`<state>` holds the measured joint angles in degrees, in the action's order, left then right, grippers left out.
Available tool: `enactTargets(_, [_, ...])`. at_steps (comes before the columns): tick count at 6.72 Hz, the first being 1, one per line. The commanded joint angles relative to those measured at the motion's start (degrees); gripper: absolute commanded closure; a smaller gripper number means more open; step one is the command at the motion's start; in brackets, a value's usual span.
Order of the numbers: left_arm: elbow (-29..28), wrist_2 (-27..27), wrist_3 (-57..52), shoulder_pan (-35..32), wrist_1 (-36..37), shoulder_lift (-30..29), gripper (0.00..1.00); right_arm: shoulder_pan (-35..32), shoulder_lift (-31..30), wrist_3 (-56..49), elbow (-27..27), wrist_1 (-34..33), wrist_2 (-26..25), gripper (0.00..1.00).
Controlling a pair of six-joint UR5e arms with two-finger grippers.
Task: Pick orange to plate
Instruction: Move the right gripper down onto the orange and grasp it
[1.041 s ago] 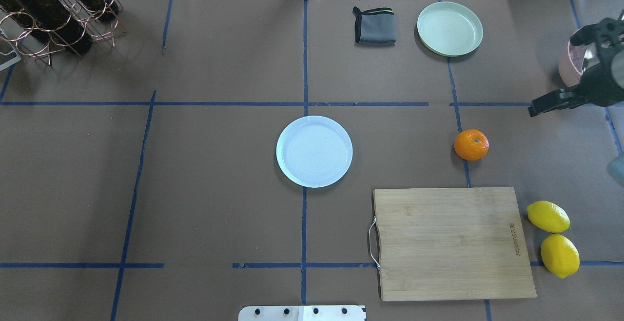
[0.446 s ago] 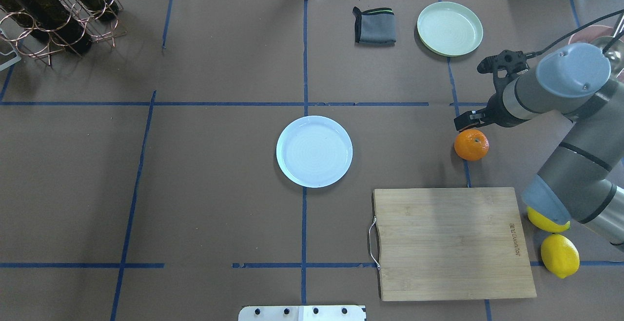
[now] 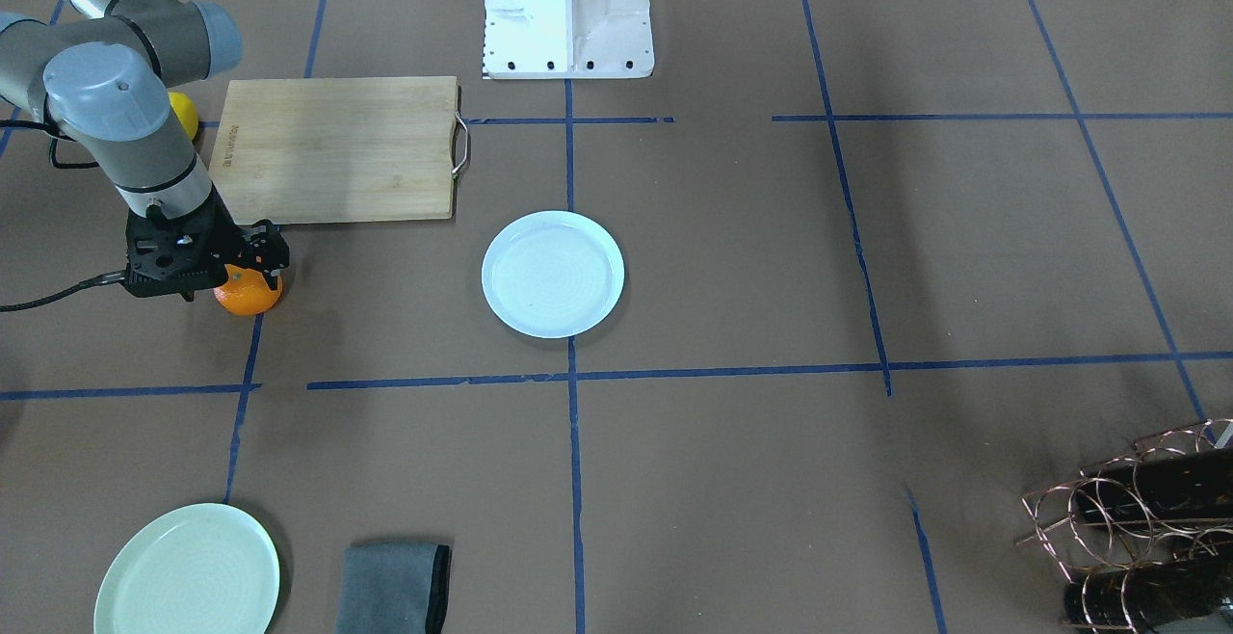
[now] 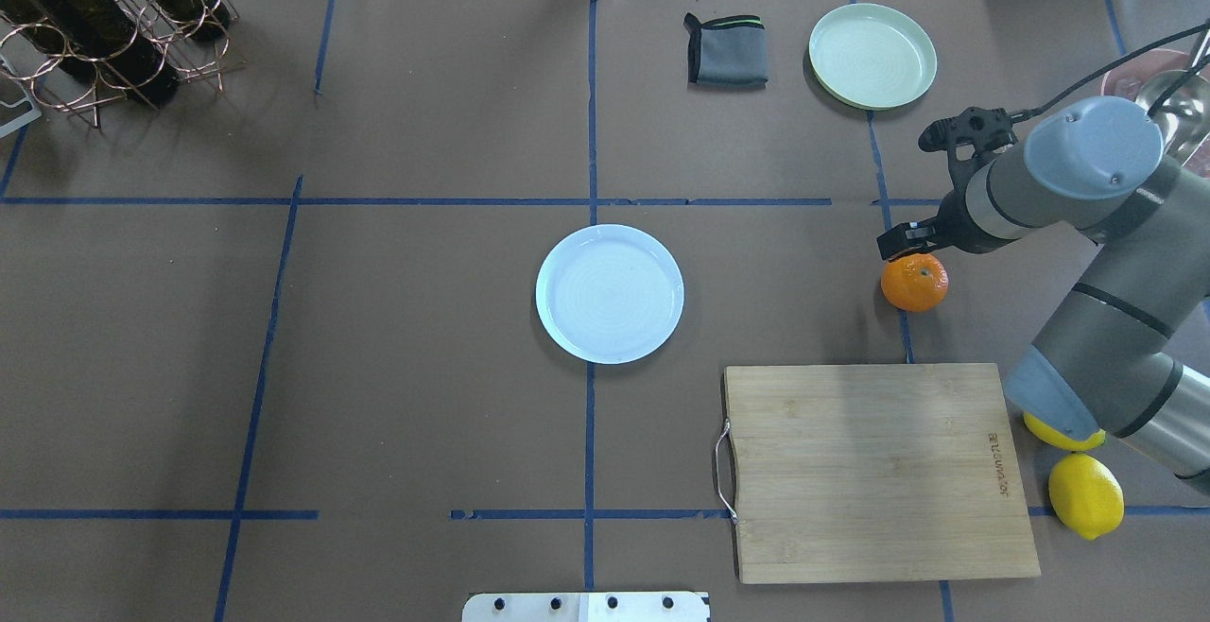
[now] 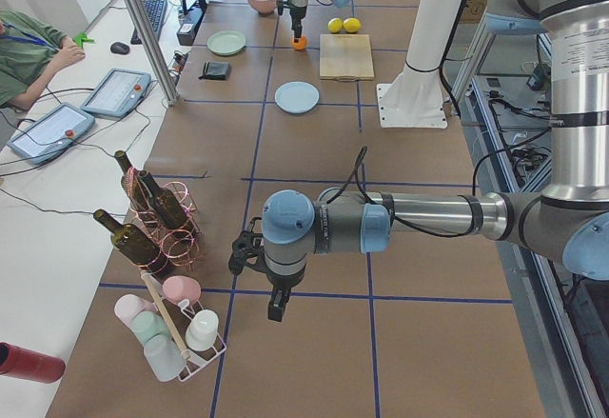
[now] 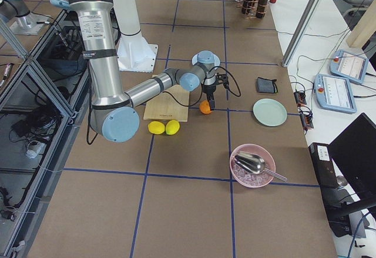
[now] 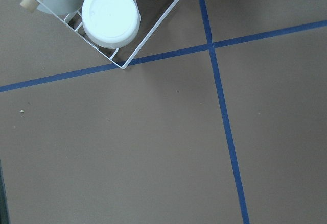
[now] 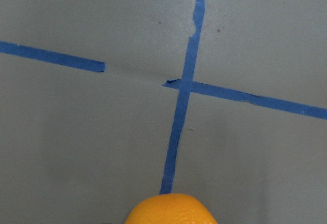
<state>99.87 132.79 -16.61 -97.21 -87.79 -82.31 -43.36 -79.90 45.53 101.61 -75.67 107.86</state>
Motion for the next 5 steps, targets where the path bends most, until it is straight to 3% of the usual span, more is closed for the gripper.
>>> enactTargets(1, [0.4, -0.1, 0.1, 0.0, 0.1, 0.0, 0.0, 1.3, 0.0, 0.0, -1.1, 0.0, -1.4, 0.0])
enactTargets(5, [0.6, 0.0, 0.1, 0.0, 0.0, 0.0, 0.0, 3.6, 0.0, 0.0, -2.4, 0.0, -3.1, 0.0])
